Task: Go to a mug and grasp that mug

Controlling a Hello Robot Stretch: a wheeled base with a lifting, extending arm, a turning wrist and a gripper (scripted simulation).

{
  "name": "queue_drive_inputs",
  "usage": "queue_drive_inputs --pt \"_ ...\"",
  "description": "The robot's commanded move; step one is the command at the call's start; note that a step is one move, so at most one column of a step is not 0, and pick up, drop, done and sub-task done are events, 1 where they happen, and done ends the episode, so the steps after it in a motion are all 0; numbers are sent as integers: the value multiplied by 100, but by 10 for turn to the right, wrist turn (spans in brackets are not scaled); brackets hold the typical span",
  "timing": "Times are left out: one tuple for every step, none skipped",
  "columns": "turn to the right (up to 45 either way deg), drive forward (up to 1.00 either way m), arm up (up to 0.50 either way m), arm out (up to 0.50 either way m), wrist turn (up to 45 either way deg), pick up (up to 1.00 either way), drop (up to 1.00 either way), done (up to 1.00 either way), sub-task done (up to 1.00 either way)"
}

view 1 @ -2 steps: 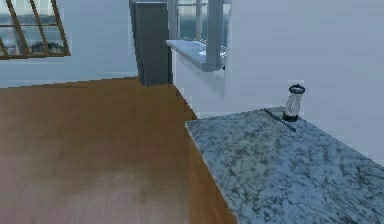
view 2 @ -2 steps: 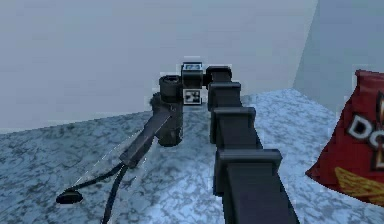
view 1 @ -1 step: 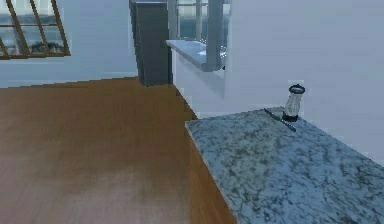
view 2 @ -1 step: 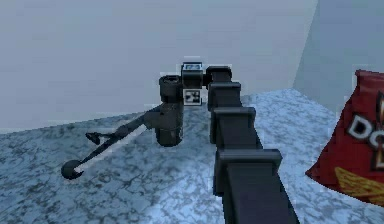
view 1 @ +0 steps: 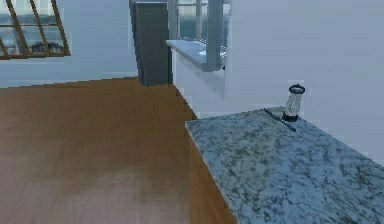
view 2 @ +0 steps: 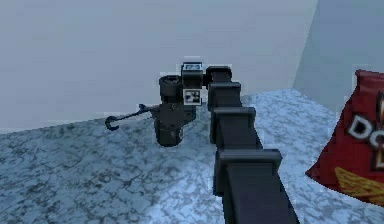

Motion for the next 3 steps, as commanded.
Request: queue_drive_inputs --pt "0 0 0 0 330 0 0 0 0" --pt "0 0 -10 0 0 0 0 0 0" --pt "0 0 0 0 0 100 0 0 0"
